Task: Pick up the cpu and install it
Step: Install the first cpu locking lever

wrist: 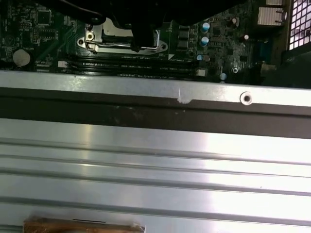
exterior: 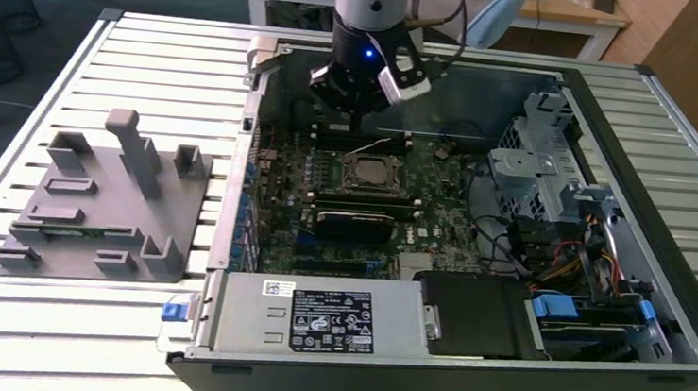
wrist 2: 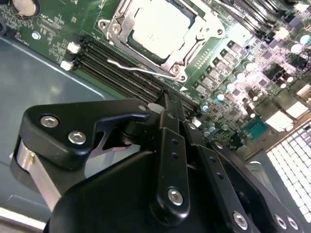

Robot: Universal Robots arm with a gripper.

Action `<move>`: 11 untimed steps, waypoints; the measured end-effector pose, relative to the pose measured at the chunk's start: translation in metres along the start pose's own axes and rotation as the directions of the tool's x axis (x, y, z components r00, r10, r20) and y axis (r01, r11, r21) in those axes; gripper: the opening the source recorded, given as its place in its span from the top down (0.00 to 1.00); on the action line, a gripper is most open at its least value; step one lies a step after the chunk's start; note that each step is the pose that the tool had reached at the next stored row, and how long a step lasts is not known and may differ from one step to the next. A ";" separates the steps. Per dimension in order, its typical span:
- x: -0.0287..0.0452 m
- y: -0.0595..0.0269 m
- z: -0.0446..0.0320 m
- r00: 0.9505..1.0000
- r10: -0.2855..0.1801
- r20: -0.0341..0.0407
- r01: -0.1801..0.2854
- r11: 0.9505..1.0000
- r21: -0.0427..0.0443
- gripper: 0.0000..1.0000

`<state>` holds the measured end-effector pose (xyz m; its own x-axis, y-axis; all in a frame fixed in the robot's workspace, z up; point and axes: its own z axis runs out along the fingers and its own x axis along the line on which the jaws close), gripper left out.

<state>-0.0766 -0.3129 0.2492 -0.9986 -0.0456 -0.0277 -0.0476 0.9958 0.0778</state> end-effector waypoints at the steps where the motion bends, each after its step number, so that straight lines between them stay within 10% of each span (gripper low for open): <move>1: 0.0000 -0.0001 0.0005 1.000 0.000 0.000 0.000 1.000 0.000 0.89; 11: -0.0109 -0.0012 0.0080 1.000 -0.023 -0.002 0.023 1.000 0.007 0.89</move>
<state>-0.0655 -0.3131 0.2414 -0.9973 -0.0690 -0.0270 -0.0707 0.9950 0.0701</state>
